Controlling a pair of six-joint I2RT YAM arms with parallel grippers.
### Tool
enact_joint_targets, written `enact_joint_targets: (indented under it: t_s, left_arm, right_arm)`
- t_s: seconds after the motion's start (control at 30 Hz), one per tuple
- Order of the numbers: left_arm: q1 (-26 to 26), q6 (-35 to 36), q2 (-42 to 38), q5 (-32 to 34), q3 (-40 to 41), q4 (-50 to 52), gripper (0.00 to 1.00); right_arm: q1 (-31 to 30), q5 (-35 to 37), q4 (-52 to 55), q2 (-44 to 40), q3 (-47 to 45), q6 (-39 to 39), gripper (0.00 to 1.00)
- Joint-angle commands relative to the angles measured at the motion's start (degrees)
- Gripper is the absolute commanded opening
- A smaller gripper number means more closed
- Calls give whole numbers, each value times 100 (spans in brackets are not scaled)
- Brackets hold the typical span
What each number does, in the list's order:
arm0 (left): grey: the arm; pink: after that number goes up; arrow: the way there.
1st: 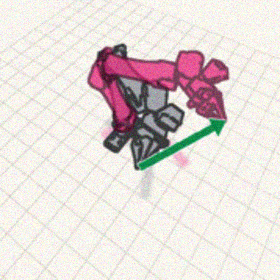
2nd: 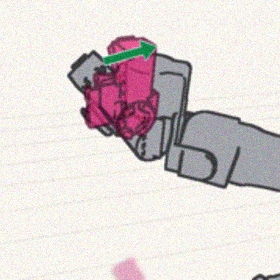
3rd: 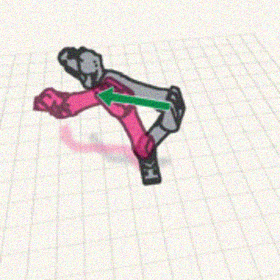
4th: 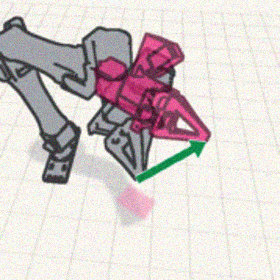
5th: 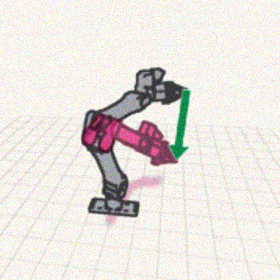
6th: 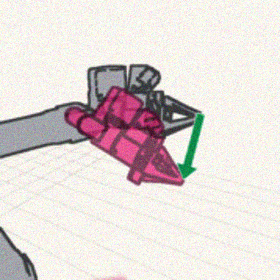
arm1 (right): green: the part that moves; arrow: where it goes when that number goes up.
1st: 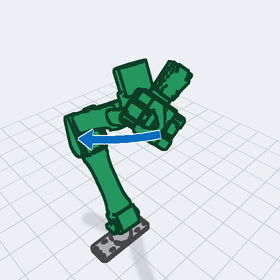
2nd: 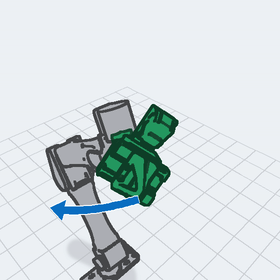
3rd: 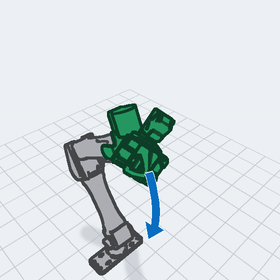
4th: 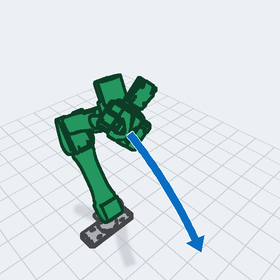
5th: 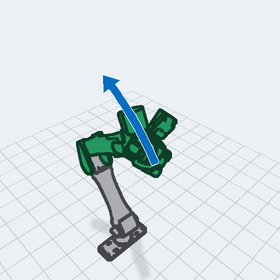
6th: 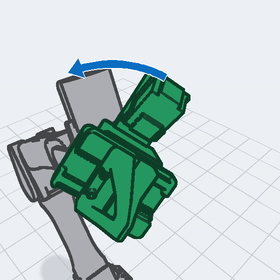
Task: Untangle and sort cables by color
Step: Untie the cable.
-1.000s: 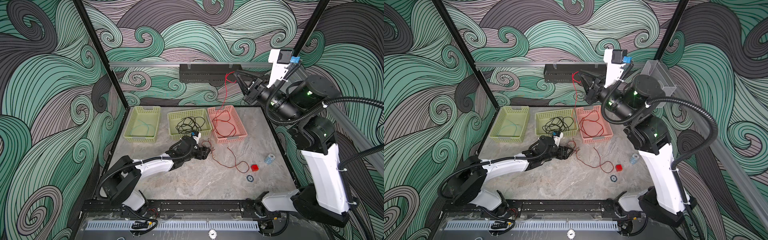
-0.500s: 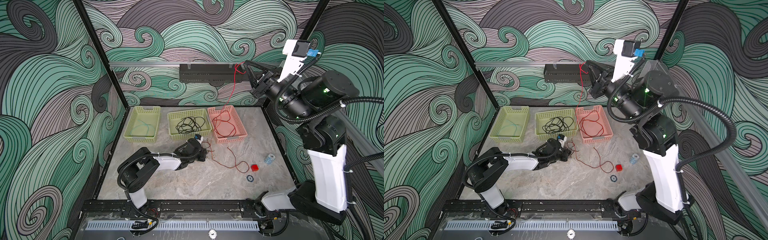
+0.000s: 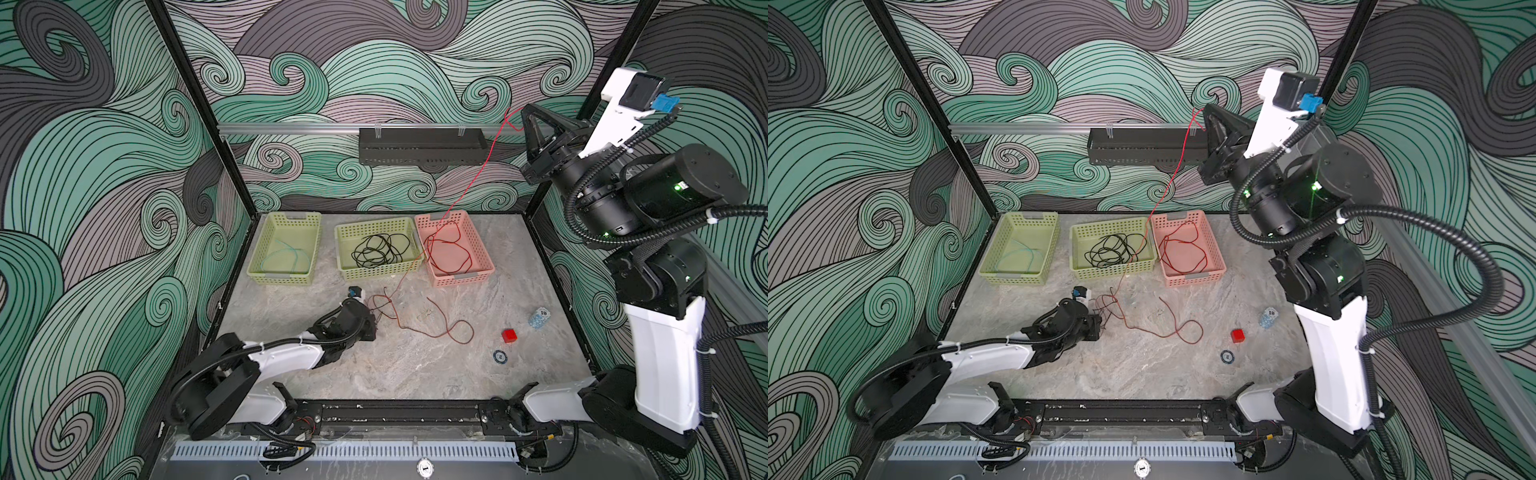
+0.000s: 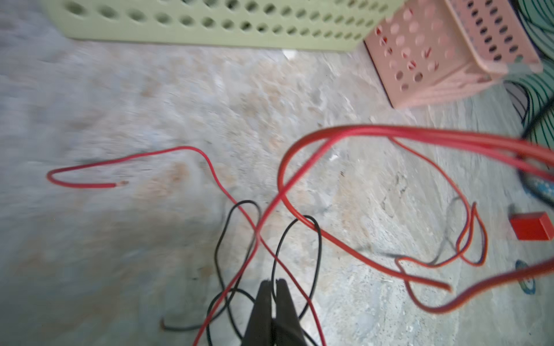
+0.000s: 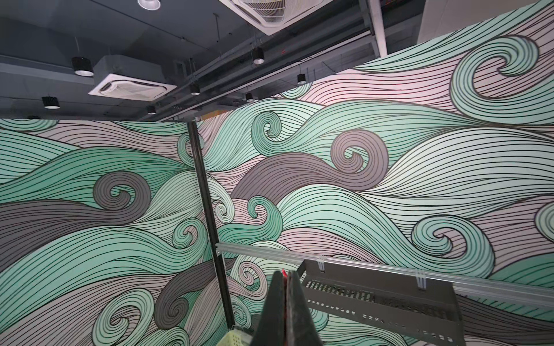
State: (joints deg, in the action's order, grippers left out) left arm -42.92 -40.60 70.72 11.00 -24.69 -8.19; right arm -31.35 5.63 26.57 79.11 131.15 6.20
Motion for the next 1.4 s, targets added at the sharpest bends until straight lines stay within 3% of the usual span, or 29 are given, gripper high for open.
enact_joint_targets:
  t_s: [0.0, 0.13, 0.23, 0.33, 0.47, 0.57, 0.73, 0.8, 0.87, 0.9, 1.1, 1.2, 1.37]
  left_arm:
    - [600, -318, -931, 252, 102, 1370, 0]
    - [1240, -296, -2264, 277, 113, 2290, 0]
    - [1451, -209, -2999, 445, -83, 2718, 0]
    - [1643, -31, -3239, 355, -469, 3108, 0]
    - [1657, 228, -3166, -56, -921, 3280, 0]
    - [1660, 511, -3018, -243, -1253, 3514, 0]
    - [1655, 875, -2703, -529, -1690, 3868, 0]
    - [1659, 913, -2604, -766, -1741, 3822, 0]
    - [1658, 934, -2499, -972, -1750, 3733, 0]
    - [1656, 946, -2452, -1034, -1746, 3703, 0]
    - [1647, 909, -2370, -1282, -1604, 3511, 0]
    - [1651, 867, -2336, -1328, -1566, 3490, 0]
    - [1646, 868, -2353, -1344, -1548, 3568, 0]
  right_arm:
    - [386, 236, -169, -36, -200, 27, 0]
    - [1517, 25, -168, -145, -714, 720, 0]
    - [1907, 153, -187, -291, -1293, 902, 0]
    - [2089, 78, -353, -600, -2187, 1166, 0]
    - [2050, -918, -535, -1170, -3824, 1809, 0]
    - [1628, -1491, -922, -1693, -5495, 2083, 0]
    - [622, -1188, -433, -2242, -7332, 1678, 0]
    - [528, -1149, -185, -2365, -7782, 1641, 4]
    - [499, -1169, -98, -2486, -8173, 1642, 15]
    - [484, -1204, -38, -2519, -8260, 1617, 26]
    - [-28, -2104, 95, -2182, -7849, 1002, 47]
    - [-644, -2611, -191, -1879, -7642, 436, 50]
    - [-1928, -2524, -875, -943, -7243, -446, 63]
